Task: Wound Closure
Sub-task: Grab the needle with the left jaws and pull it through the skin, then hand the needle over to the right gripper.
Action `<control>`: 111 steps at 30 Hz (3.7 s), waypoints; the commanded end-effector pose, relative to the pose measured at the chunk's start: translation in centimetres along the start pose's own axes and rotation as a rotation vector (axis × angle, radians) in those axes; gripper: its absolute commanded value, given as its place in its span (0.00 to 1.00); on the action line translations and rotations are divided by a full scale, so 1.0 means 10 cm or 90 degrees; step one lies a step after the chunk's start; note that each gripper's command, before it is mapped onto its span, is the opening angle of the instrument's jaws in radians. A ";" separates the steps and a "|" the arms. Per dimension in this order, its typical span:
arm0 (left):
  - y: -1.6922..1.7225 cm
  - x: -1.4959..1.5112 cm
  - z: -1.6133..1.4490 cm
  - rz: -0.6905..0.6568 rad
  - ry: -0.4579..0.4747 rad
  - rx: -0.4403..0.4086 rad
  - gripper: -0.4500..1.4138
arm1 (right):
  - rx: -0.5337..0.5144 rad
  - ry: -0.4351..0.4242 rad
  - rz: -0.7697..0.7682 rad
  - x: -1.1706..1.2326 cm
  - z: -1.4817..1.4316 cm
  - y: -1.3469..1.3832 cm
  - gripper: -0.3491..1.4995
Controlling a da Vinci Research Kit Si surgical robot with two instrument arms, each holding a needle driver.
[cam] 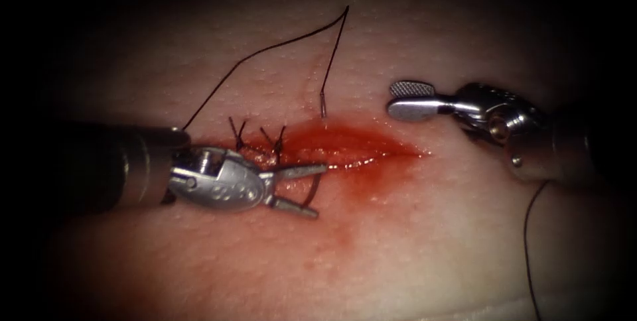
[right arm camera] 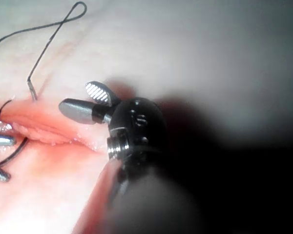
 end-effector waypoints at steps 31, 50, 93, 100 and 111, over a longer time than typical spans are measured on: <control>-0.017 0.001 -0.002 -0.393 0.070 -0.078 0.00 | -0.010 -0.020 -0.198 -0.009 0.014 -0.006 0.66; -0.013 0.065 -0.026 -0.654 0.165 -0.178 0.00 | -0.017 -0.033 -0.222 -0.014 0.017 -0.015 0.44; -0.150 0.138 -0.117 -0.013 0.170 0.132 0.00 | -0.032 -0.072 -0.186 -0.025 0.015 -0.034 0.31; -0.109 0.103 -0.091 0.019 0.156 0.135 0.00 | -0.033 -0.075 -0.106 -0.015 0.011 -0.050 0.72; -0.056 0.069 -0.050 0.064 0.154 0.134 0.00 | 0.014 -0.034 0.084 0.007 0.006 -0.075 0.84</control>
